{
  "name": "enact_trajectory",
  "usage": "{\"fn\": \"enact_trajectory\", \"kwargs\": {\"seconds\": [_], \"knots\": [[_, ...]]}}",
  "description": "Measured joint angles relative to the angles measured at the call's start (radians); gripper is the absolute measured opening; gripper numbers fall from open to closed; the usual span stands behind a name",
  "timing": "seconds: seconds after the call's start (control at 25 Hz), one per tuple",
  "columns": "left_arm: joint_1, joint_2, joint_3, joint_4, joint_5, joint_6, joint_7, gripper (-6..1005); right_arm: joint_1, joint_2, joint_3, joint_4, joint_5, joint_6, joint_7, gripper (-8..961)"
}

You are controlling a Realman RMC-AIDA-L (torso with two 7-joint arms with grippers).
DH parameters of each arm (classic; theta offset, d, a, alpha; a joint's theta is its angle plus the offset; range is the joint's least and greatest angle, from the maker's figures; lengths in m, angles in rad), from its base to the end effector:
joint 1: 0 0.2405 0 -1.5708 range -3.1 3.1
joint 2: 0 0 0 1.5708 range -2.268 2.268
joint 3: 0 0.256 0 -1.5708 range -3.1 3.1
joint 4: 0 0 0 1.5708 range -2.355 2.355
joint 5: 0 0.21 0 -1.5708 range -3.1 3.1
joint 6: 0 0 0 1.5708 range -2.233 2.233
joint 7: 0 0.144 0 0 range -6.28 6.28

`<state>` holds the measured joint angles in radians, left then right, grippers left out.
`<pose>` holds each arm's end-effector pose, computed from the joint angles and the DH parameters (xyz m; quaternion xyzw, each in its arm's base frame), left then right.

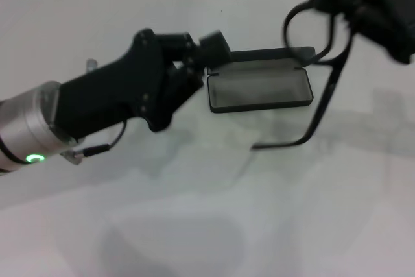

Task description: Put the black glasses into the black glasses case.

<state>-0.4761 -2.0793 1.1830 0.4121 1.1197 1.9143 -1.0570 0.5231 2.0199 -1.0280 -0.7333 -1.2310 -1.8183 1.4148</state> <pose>-0.1942 0.2759 -0.0041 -0.8264 -0.0686 -0.5576 0.0380 0.1650 0.3234 0.0555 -0.8627 0.0635 0.5004 0.0356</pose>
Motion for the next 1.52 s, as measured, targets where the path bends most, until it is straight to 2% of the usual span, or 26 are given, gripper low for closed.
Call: {"fn": "enact_trajectory", "kwargs": {"seconds": [0.24, 0.32, 0.48, 0.64, 0.84, 1.08, 1.52], "knots": [[-0.044, -0.009, 0.010, -0.001, 0.113, 0.012, -0.001, 48, -0.013, 0.001, 0.007, 0.063, 0.205, -0.090, -0.080, 96], [-0.077, -0.016, 0.076, -0.002, 0.138, 0.038, 0.017, 48, -0.001, 0.005, 0.000, 0.100, 0.231, -0.101, -0.112, 96], [-0.101, -0.020, 0.229, 0.004, 0.040, 0.047, 0.071, 48, 0.076, 0.008, -0.035, 0.268, 0.238, -0.085, -0.220, 97], [-0.101, -0.019, 0.323, 0.007, -0.079, 0.047, 0.106, 48, 0.162, 0.008, -0.105, 0.421, 0.237, -0.046, -0.334, 97], [-0.077, -0.020, 0.328, 0.000, -0.177, 0.047, 0.118, 48, 0.178, 0.008, -0.204, 0.427, 0.238, 0.026, -0.363, 97], [-0.055, -0.019, 0.324, -0.005, -0.223, 0.043, 0.117, 48, 0.185, 0.008, -0.247, 0.423, 0.238, 0.065, -0.363, 96], [-0.072, -0.017, 0.320, -0.079, -0.289, 0.013, 0.111, 48, 0.204, 0.008, -0.354, 0.395, 0.238, 0.110, -0.362, 96]]}}
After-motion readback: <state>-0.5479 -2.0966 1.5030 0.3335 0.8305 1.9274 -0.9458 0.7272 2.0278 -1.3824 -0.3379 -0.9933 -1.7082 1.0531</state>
